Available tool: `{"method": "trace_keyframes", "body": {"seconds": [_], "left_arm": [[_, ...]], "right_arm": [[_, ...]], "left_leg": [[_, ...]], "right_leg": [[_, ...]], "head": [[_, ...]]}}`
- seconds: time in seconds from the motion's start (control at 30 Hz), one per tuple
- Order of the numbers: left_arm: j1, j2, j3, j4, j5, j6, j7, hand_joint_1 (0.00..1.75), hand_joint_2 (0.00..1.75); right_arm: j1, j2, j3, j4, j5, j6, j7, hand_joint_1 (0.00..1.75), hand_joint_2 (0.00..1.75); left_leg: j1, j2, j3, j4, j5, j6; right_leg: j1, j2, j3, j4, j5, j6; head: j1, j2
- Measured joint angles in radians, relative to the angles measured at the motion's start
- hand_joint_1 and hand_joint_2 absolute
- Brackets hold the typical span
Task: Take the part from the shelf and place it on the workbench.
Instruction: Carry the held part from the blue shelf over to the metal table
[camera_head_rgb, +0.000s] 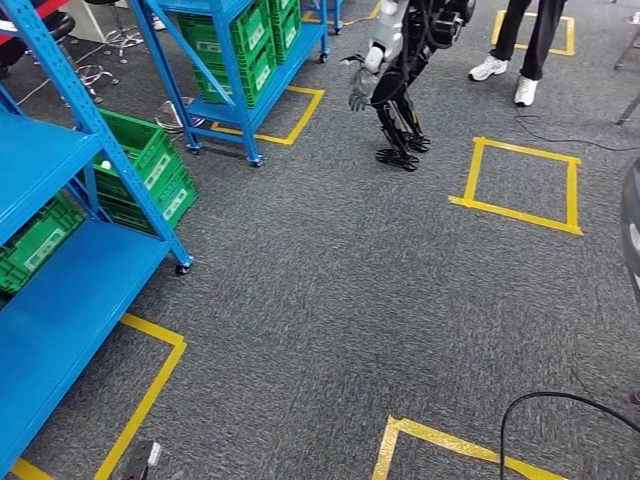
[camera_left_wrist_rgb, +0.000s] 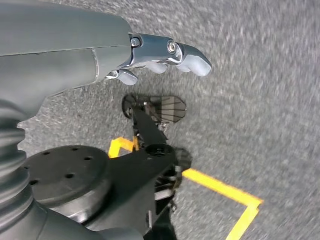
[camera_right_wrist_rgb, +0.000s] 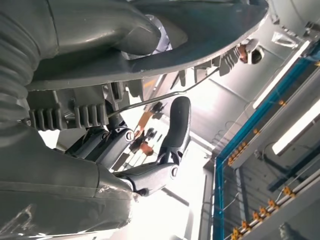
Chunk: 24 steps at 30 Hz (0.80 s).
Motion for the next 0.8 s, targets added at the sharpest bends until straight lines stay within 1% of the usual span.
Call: {"method": "trace_keyframes", "body": {"seconds": [0.03, 0.07, 0.1, 0.13, 0.17, 0.2, 0.23, 0.27, 0.3, 0.33, 0.37, 0.4, 0.43, 0.47, 0.5, 0.53, 0.57, 0.6, 0.63, 0.67, 0.7, 0.73, 0.77, 0.8], "left_arm": [[0.000, 0.000, 0.000, 0.000, -0.002, 0.003, 0.008, 0.00, 1.75], [0.000, 0.000, 0.001, 0.000, -0.003, 0.004, 0.015, 0.00, 1.75], [0.002, 0.001, 0.002, 0.000, -0.005, 0.006, 0.021, 0.00, 1.75], [0.003, 0.002, 0.003, 0.000, -0.005, 0.007, 0.024, 0.00, 1.75], [0.004, 0.002, 0.005, 0.000, -0.006, 0.008, 0.026, 0.00, 1.75], [0.003, 0.003, 0.007, 0.000, -0.006, 0.008, 0.027, 0.00, 1.75], [0.003, 0.004, 0.008, 0.000, -0.006, 0.008, 0.027, 0.00, 1.75], [0.002, 0.004, 0.010, 0.000, -0.006, 0.008, 0.027, 0.00, 1.75], [0.001, 0.005, 0.011, 0.000, -0.006, 0.008, 0.027, 0.00, 1.75], [0.001, 0.006, 0.012, 0.000, -0.006, 0.007, 0.027, 0.00, 1.75], [0.001, 0.006, 0.013, 0.000, -0.006, 0.006, 0.027, 0.00, 1.75], [0.001, 0.007, 0.014, 0.000, -0.007, 0.005, 0.027, 0.00, 1.75], [0.000, 0.007, 0.014, 0.000, -0.007, 0.004, 0.027, 0.00, 1.75], [-0.001, 0.008, 0.014, 0.000, -0.007, 0.003, 0.027, 0.00, 1.75], [-0.002, 0.008, 0.015, 0.000, -0.007, 0.003, 0.027, 0.00, 1.75], [-0.001, 0.009, 0.015, 0.000, -0.007, 0.003, 0.027, 0.00, 1.75], [0.000, 0.011, 0.016, 0.000, -0.007, 0.003, 0.027, 0.00, 1.75], [0.002, 0.012, 0.016, 0.000, -0.007, 0.003, 0.027, 0.00, 1.75], [0.002, 0.012, 0.017, 0.000, -0.008, 0.003, 0.028, 0.00, 1.75], [0.003, 0.012, 0.017, 0.000, -0.008, 0.003, 0.028, 0.00, 1.75], [0.002, 0.011, 0.017, 0.000, -0.009, 0.002, 0.029, 0.00, 1.75], [0.002, 0.011, 0.017, 0.000, -0.011, 0.002, 0.030, 0.00, 1.75], [0.002, 0.011, 0.017, 0.000, -0.013, 0.001, 0.031, 0.00, 1.75], [0.002, 0.011, 0.017, 0.000, -0.016, 0.000, 0.033, 0.00, 1.75]], "right_arm": [[-0.003, 0.000, -0.001, 0.000, 0.003, 0.000, 0.002, 1.75, 1.75], [-0.006, 0.000, -0.001, 0.002, 0.006, 0.000, 0.005, 1.75, 1.75], [-0.008, -0.001, -0.002, 0.003, 0.010, 0.000, 0.007, 1.75, 1.75], [-0.010, -0.002, -0.004, 0.005, 0.012, -0.001, 0.010, 1.75, 1.75], [-0.012, -0.004, -0.007, 0.007, 0.014, -0.001, 0.012, 1.75, 1.75], [-0.014, -0.006, -0.012, 0.009, 0.015, -0.003, 0.014, 1.75, 1.75], [-0.015, -0.008, -0.017, 0.010, 0.014, -0.004, 0.015, 1.75, 1.75], [-0.018, -0.010, -0.022, 0.010, 0.012, -0.007, 0.015, 1.75, 1.75], [-0.020, -0.012, -0.027, 0.010, 0.010, -0.009, 0.016, 1.75, 1.75], [-0.022, -0.014, -0.032, 0.010, 0.008, -0.011, 0.016, 1.75, 1.75], [-0.023, -0.015, -0.037, 0.010, 0.006, -0.013, 0.016, 1.75, 1.75], [-0.023, -0.016, -0.044, 0.009, 0.004, -0.014, 0.016, 1.75, 1.75], [-0.022, -0.018, -0.050, 0.009, 0.003, -0.016, 0.015, 1.75, 1.75], [-0.022, -0.018, -0.057, 0.009, 0.001, -0.017, 0.014, 1.75, 1.75], [-0.023, -0.019, -0.062, 0.009, -0.002, -0.019, 0.011, 1.75, 1.75], [-0.024, -0.019, -0.066, 0.009, -0.005, -0.021, 0.008, 1.75, 1.75], [-0.025, -0.020, -0.069, 0.009, -0.008, -0.023, 0.006, 1.75, 1.75], [-0.025, -0.020, -0.071, 0.009, -0.009, -0.024, 0.005, 1.75, 1.75], [-0.025, -0.020, -0.073, 0.009, -0.010, -0.025, 0.005, 1.75, 1.75], [-0.024, -0.020, -0.076, 0.009, -0.010, -0.026, 0.004, 1.75, 1.75], [-0.024, -0.020, -0.079, 0.008, -0.010, -0.029, 0.002, 1.75, 1.75], [-0.024, -0.020, -0.083, 0.007, -0.009, -0.035, -0.004, 1.75, 1.75], [-0.025, -0.020, -0.087, 0.006, -0.008, -0.046, -0.014, 1.75, 1.75], [-0.025, -0.019, -0.092, 0.002, -0.009, -0.063, -0.032, 1.75, 1.75]], "left_leg": [[0.001, -0.027, -0.029, 0.062, -0.033, -0.001], [0.002, -0.044, -0.065, 0.133, -0.063, 0.000], [0.002, -0.053, -0.097, 0.191, -0.081, 0.001], [0.002, -0.057, -0.115, 0.220, -0.080, 0.003], [0.002, -0.060, -0.116, 0.211, -0.059, 0.005], [0.002, -0.065, -0.098, 0.165, -0.023, 0.009], [0.003, -0.080, -0.069, 0.098, 0.017, 0.012], [0.005, -0.105, -0.040, 0.031, 0.046, 0.015], [0.007, -0.126, -0.018, -0.018, 0.063, 0.016], [0.008, -0.141, -0.006, -0.045, 0.067, 0.017], [0.007, -0.144, -0.003, -0.054, 0.065, 0.018], [0.006, -0.132, -0.003, -0.057, 0.067, 0.021], [0.006, -0.121, -0.001, -0.061, 0.070, 0.027], [0.006, -0.110, 0.001, -0.065, 0.073, 0.033], [0.007, -0.097, 0.002, -0.069, 0.076, 0.038], [0.006, -0.085, 0.004, -0.070, 0.075, 0.042], [0.006, -0.072, 0.004, -0.070, 0.075, 0.044], [0.005, -0.059, 0.005, -0.070, 0.074, 0.045], [0.005, -0.046, 0.005, -0.070, 0.073, 0.045], [0.005, -0.035, 0.007, -0.070, 0.072, 0.044], [0.005, -0.024, 0.009, -0.070, 0.070, 0.043], [0.005, -0.013, 0.013, -0.070, 0.067, 0.039], [0.002, -0.004, 0.017, -0.068, 0.063, 0.035], [-0.002, 0.003, 0.020, -0.067, 0.059, 0.030]], "right_leg": [[0.000, 0.010, -0.001, 0.000, 0.001, -0.004], [0.000, 0.021, -0.002, 0.000, 0.001, -0.007], [0.001, 0.033, -0.003, 0.000, 0.001, -0.009], [0.002, 0.046, -0.003, 0.000, 0.001, -0.009], [0.003, 0.060, -0.002, 0.000, 0.002, -0.009], [0.003, 0.073, -0.002, 0.000, 0.003, -0.008], [0.002, 0.086, -0.001, 0.000, 0.004, -0.006], [0.002, 0.097, -0.002, 0.002, 0.005, -0.002], [0.001, 0.108, -0.005, 0.003, 0.007, 0.003], [-0.001, 0.119, -0.009, 0.002, 0.009, 0.009], [-0.003, 0.129, -0.012, -0.001, 0.013, 0.017], [-0.007, 0.139, -0.016, -0.005, 0.016, 0.023], [-0.007, 0.133, -0.020, -0.004, 0.016, 0.028], [-0.006, 0.112, -0.029, 0.010, 0.007, 0.032], [-0.004, 0.082, -0.046, 0.044, -0.014, 0.036], [-0.002, 0.049, -0.071, 0.100, -0.046, 0.040], [-0.002, 0.029, -0.102, 0.170, -0.081, 0.044], [-0.003, 0.020, -0.131, 0.235, -0.108, 0.048], [-0.003, 0.017, -0.147, 0.273, -0.119, 0.050], [-0.004, 0.015, -0.143, 0.273, -0.111, 0.052], [-0.004, 0.010, -0.117, 0.229, -0.086, 0.052], [-0.004, -0.002, -0.075, 0.158, -0.054, 0.053], [-0.001, -0.021, -0.034, 0.087, -0.031, 0.051], [0.000, -0.034, -0.002, 0.033, -0.015, 0.045]], "head": [[-0.002, 0.000], [-0.003, 0.000], [-0.004, 0.000], [-0.004, 0.000], [-0.004, 0.000], [-0.004, 0.000], [-0.004, 0.000], [-0.004, 0.000], [-0.003, 0.000], [-0.003, 0.000], [-0.003, 0.000], [-0.003, 0.000], [-0.002, 0.000], [-0.001, 0.000], [0.001, 0.000], [0.003, 0.000], [0.005, 0.000], [0.005, 0.000], [0.004, 0.000], [0.005, 0.000], [0.005, 0.000], [0.005, 0.000], [0.005, 0.000], [0.005, 0.000]]}}
